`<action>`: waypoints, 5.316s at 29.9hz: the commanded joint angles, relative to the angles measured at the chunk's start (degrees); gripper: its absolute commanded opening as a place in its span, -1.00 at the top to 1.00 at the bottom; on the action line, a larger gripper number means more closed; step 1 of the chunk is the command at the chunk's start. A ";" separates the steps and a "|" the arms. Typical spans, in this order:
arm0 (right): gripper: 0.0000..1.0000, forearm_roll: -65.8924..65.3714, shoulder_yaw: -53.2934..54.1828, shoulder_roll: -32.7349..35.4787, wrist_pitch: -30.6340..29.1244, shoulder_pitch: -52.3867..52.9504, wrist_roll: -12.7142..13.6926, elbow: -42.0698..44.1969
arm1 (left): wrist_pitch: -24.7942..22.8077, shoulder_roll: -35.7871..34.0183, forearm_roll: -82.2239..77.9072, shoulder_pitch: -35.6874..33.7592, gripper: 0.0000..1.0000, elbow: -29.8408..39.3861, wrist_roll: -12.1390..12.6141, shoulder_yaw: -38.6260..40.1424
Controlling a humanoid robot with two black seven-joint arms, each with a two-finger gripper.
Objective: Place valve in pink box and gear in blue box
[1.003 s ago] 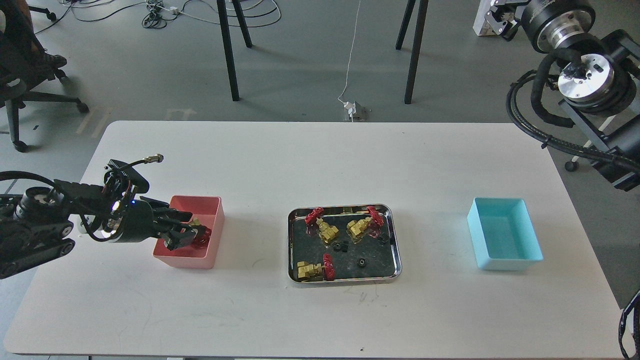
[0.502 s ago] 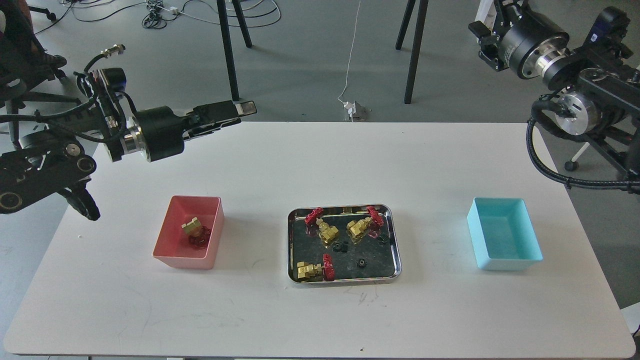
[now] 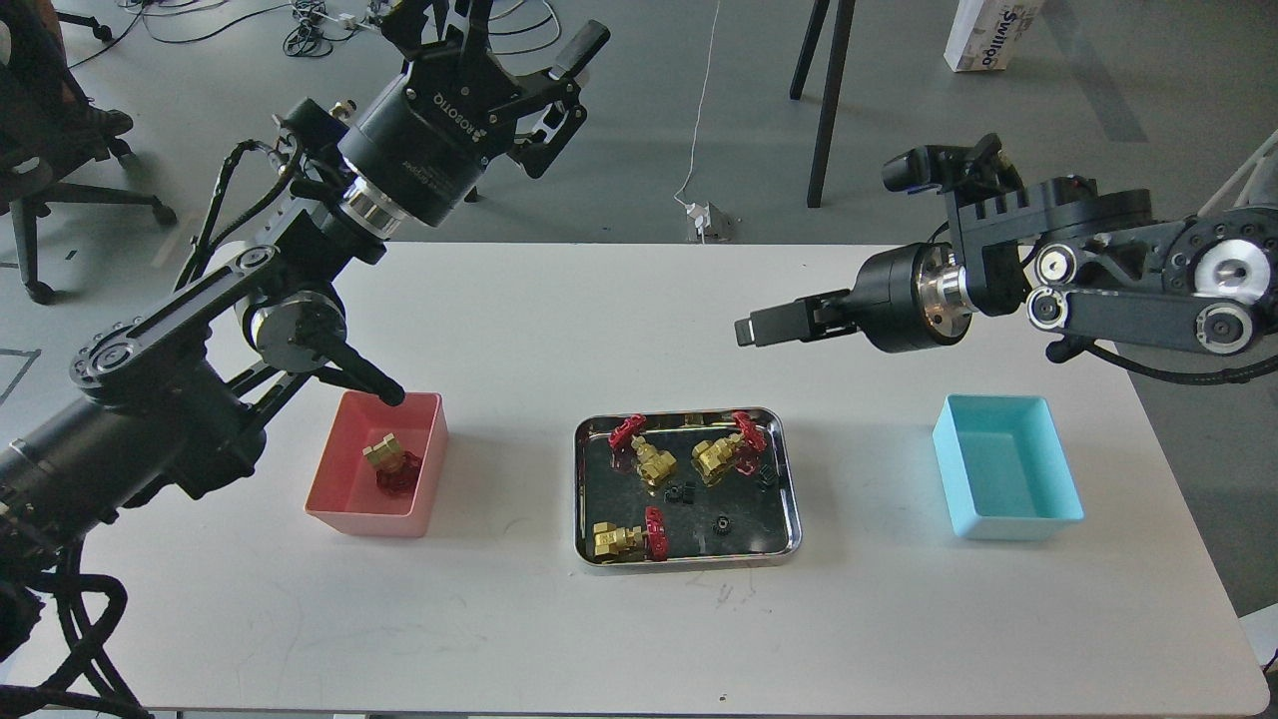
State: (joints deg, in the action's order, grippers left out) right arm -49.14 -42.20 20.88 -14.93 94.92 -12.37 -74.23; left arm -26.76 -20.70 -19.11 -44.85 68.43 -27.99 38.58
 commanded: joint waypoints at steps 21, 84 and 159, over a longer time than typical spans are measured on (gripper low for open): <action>-0.27 -1.48 -10.97 -20.88 -0.45 -8.17 0.50 16.49 | 0.40 3.73 -0.05 3.63 -0.58 -0.14 -0.01 0.53; -0.24 1.24 -10.53 -20.88 2.10 -16.96 -5.39 20.62 | -0.31 4.26 -0.22 5.21 -0.66 -1.10 -0.01 -0.35; -0.07 -4.03 -11.94 -20.88 6.50 -17.05 -9.96 21.67 | -1.24 6.37 -0.40 6.35 -0.71 -3.65 -0.01 -0.43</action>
State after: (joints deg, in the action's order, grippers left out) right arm -53.06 -54.15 0.00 -8.44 77.96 -22.31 -52.73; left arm -28.00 -14.66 -19.49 -38.50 64.79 -28.00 38.15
